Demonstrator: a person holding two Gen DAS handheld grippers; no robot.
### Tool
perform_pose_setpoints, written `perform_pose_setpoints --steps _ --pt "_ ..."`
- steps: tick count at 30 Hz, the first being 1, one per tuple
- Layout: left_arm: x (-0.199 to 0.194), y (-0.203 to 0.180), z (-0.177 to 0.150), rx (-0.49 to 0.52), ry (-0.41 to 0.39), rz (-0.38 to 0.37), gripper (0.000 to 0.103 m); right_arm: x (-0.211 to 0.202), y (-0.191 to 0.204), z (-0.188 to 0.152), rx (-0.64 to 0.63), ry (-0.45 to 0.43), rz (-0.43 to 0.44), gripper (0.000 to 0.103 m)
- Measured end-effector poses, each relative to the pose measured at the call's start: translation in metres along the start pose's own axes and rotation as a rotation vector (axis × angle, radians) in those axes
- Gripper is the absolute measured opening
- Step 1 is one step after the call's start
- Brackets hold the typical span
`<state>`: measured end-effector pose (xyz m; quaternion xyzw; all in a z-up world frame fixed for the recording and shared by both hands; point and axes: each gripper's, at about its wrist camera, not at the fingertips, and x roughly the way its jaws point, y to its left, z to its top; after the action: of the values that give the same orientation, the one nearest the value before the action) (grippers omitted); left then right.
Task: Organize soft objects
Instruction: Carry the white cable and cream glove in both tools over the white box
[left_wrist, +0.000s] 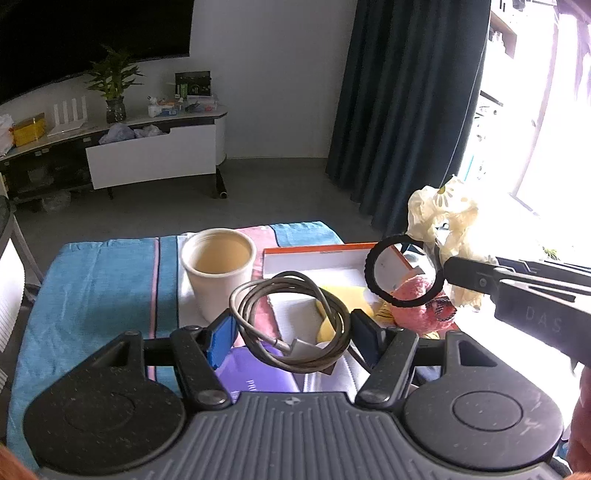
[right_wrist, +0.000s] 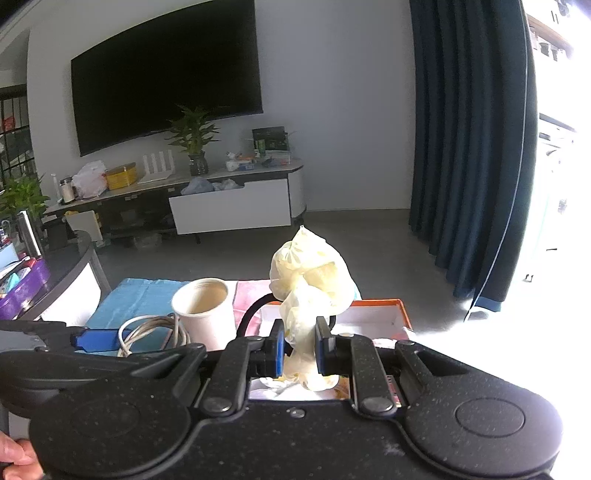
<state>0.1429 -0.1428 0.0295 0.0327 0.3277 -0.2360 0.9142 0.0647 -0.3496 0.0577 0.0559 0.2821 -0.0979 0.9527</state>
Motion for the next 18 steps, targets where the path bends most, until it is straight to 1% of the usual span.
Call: perform_pose_setpoints --steps 18 --pt "0.024 -0.032 0.002 0.039 0.039 -0.063 0.067 0.013 -0.043 -0.003 0.048 0.030 -0.054 0.020"
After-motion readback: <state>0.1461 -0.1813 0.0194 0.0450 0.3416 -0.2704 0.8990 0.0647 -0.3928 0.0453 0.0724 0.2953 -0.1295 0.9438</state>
